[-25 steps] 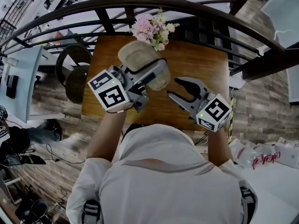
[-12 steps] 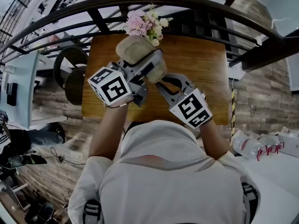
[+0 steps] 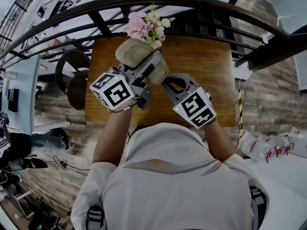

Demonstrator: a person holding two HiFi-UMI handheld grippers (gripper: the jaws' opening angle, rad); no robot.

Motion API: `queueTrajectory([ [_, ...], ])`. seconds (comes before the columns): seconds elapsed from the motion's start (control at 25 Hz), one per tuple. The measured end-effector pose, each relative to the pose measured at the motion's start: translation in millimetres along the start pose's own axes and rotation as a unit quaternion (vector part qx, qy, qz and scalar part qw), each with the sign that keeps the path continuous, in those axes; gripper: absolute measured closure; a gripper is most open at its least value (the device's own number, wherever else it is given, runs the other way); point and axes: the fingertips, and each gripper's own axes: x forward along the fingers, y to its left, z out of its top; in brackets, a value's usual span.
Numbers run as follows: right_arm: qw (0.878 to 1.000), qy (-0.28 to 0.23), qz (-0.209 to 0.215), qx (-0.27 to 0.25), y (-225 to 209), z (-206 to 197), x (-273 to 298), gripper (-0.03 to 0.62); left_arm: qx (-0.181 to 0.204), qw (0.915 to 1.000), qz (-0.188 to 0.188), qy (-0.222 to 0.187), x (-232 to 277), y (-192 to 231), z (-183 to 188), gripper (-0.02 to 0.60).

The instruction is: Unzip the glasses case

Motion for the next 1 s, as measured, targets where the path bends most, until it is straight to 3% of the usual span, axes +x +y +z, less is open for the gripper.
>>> queueTrajectory([
  [0.32,0.998,0.019,-0.050,-0.041,-16.0,-8.9,-0.6,0.545,0.000,0.9999,0.003,0.011,-6.2,2.7,-10.7,0.287],
  [0.48,0.995,0.023,-0.071,-0.068,-26.0,-13.1,-5.3,0.545,0.011,0.9992,-0.010,0.037,-8.1,-3.3,-24.0,0.288],
  [0.64,0.988,0.024,-0.082,-0.131,-27.8,-11.3,-7.7,0.545,0.039,0.9953,-0.039,0.079,-9.4,-11.6,-38.0,0.288],
  [0.8,0.978,0.016,-0.076,-0.192,-20.4,-6.1,-10.2,0.545,0.087,0.9816,-0.078,0.152,-16.2,-23.7,-57.6,0.288],
  [1.0,0.969,-0.003,-0.079,-0.236,-13.0,3.5,-13.3,0.545,0.118,0.9502,-0.115,0.265,-30.1,-30.8,-98.7,0.288],
])
